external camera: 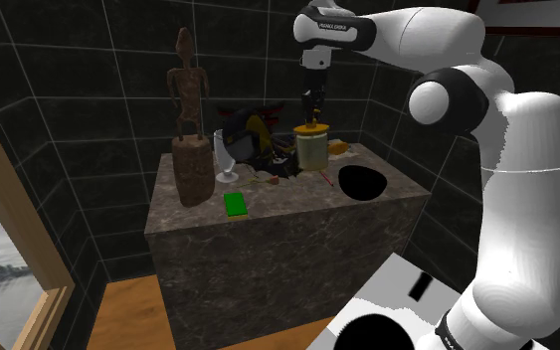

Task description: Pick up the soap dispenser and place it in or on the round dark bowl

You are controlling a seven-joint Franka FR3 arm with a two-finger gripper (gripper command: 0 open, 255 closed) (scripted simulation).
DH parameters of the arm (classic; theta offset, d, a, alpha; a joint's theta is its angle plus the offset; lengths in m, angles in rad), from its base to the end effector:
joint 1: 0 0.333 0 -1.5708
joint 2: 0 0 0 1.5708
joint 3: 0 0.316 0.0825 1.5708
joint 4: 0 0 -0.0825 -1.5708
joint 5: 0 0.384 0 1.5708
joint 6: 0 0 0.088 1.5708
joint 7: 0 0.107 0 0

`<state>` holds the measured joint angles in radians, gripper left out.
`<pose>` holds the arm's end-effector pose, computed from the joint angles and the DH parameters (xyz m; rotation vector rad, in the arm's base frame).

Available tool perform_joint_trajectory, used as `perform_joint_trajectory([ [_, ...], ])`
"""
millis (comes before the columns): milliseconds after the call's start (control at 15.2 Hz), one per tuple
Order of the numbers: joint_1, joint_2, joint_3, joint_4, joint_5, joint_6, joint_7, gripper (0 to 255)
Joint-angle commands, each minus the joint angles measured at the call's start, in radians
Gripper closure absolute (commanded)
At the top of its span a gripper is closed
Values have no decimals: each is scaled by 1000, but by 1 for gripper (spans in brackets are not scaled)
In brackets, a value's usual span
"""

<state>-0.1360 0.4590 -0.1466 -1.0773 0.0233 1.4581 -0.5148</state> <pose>0.6540 -0.1610 0.5641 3.1049 0.3847 -0.1318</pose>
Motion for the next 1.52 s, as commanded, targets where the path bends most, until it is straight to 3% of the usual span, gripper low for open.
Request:
perform_joint_trajectory([
  [0, -3, 16, 0, 54, 2, -37, -1, 255],
  [792, -143, -119, -66, -37, -9, -72, -211, 255],
  [1452, -301, -99, -135, 91, 8, -173, -426, 255],
])
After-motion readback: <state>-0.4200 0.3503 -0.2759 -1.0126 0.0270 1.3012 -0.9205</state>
